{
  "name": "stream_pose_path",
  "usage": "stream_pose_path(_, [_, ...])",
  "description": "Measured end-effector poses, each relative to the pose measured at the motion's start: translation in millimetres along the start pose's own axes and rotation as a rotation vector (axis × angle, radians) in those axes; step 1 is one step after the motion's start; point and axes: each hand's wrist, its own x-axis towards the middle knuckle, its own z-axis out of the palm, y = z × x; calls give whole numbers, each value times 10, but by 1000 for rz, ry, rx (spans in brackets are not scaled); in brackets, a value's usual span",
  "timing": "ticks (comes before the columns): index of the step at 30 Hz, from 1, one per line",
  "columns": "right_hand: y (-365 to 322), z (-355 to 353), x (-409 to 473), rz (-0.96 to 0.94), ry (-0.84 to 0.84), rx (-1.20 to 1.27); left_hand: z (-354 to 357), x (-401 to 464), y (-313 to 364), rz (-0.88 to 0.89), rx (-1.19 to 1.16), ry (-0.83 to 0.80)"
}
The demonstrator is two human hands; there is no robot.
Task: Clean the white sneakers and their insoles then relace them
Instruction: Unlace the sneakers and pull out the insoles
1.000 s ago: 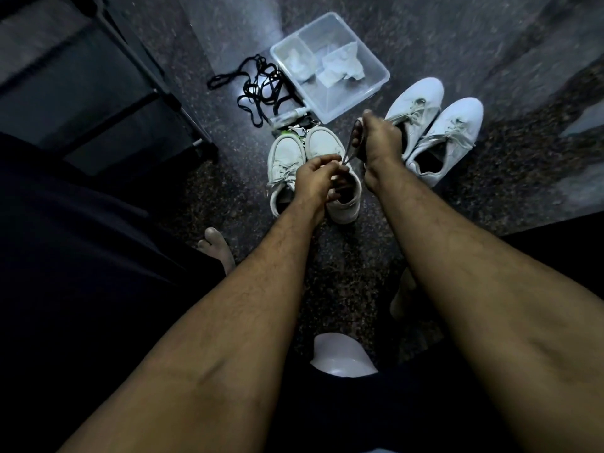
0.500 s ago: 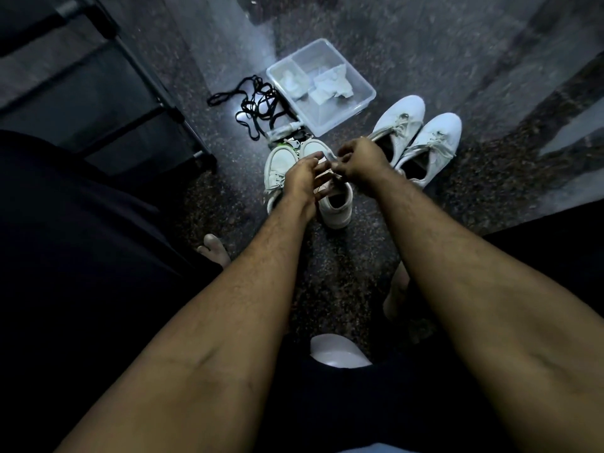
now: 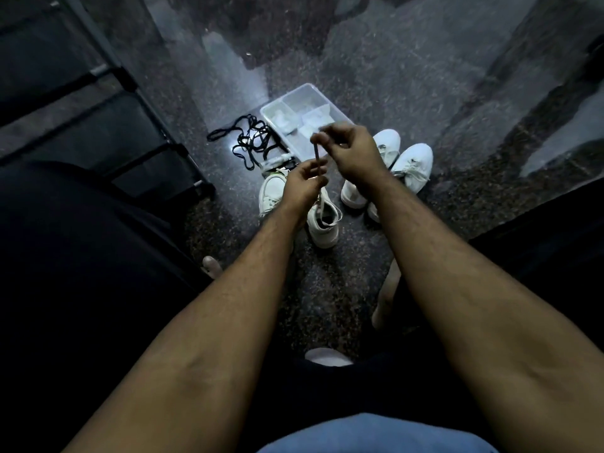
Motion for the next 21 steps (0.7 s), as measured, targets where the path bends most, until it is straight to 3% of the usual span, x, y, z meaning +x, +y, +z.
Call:
stream_pose_path(4, [-156,-24,6,65,40,559,-32,26,-154,75,130,2])
stream_pose_path(6, [-281,-45,57,116,132,633,-41,44,-187,81,153,5])
stream_pose_path(9, [-217,-51,163,69,271,217,-8,89,-104,90,59,45])
stream_pose_path(13, [205,-31,123,136,67,-514,-23,91,101,77,-133,102])
stream_pose_path(17, [532,15,-72,344,-220,-644,-126,100,88,-45,-300,141])
stream_pose_path(21, [505,102,-6,283,-399,-726,-170,168,106,-128,-403,194])
